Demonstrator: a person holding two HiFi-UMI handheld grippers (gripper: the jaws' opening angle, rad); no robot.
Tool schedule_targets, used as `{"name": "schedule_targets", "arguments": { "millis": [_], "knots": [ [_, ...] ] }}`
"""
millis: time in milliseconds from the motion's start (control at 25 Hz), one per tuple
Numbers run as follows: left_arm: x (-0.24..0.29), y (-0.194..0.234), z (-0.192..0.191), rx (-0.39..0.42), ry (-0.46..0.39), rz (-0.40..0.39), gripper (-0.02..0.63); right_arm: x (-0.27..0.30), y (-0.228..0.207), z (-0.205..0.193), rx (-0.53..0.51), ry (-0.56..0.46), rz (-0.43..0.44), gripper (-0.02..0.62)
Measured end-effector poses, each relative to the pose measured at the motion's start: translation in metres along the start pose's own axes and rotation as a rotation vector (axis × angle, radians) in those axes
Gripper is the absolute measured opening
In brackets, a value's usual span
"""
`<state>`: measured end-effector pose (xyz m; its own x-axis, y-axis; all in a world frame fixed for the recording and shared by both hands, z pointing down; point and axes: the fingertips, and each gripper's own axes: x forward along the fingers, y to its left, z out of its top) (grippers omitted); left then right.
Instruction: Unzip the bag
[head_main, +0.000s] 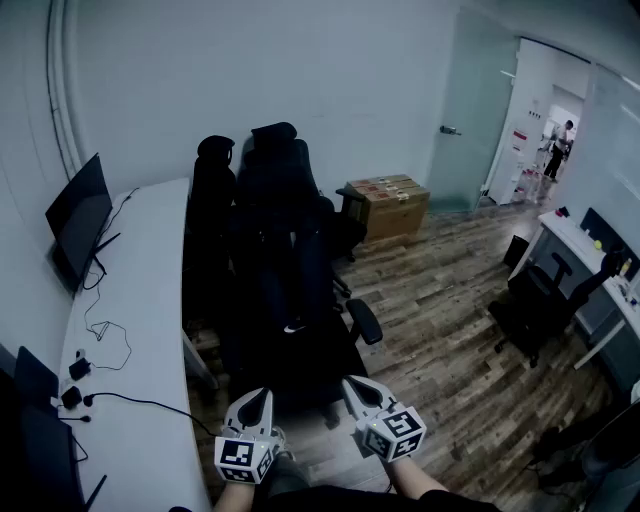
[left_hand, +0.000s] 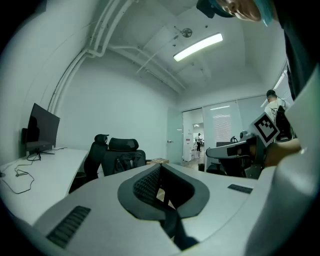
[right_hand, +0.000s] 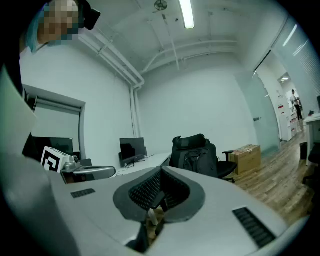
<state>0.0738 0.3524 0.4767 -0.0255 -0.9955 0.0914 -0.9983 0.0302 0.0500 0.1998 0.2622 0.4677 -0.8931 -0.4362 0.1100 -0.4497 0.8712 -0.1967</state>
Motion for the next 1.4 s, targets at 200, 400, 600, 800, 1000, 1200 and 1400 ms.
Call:
{"name": "schedule_targets", "arguments": {
  "millis": [200,400,600,800,1000,1200,1400],
  "knots": [
    [0.015,0.017,-0.002,-0.002,-0.001,-0.020,0.019,0.022,0.001,0.003,0.082,-0.034,0.057,0.046],
    [0.054,0.048,0.001,-0.010,-0.006,-0.016,0.020,0.063,-0.020,0.011,0.082,-0.042,0.049,0.048],
    [0.106,0.081,0.012,-0.011,-0.013,-0.038,0.021,0.119,-0.045,0.023,0.069,-0.028,0.025,0.048],
    [0.169,0.137,0.019,-0.024,0.000,-0.063,0.023,0.200,-0.070,0.040,0.053,-0.017,-0.009,0.049],
    [0.216,0.187,0.026,-0.032,0.015,-0.083,0.068,0.267,-0.091,0.047,0.080,-0.015,-0.039,0.126],
    [0.255,0.236,0.025,-0.044,0.046,-0.110,0.131,0.332,-0.105,0.050,0.110,-0.002,-0.070,0.179],
    [0.285,0.274,0.016,-0.061,0.078,-0.141,0.186,0.377,-0.121,0.047,0.109,0.028,-0.120,0.204]
  ]
}}
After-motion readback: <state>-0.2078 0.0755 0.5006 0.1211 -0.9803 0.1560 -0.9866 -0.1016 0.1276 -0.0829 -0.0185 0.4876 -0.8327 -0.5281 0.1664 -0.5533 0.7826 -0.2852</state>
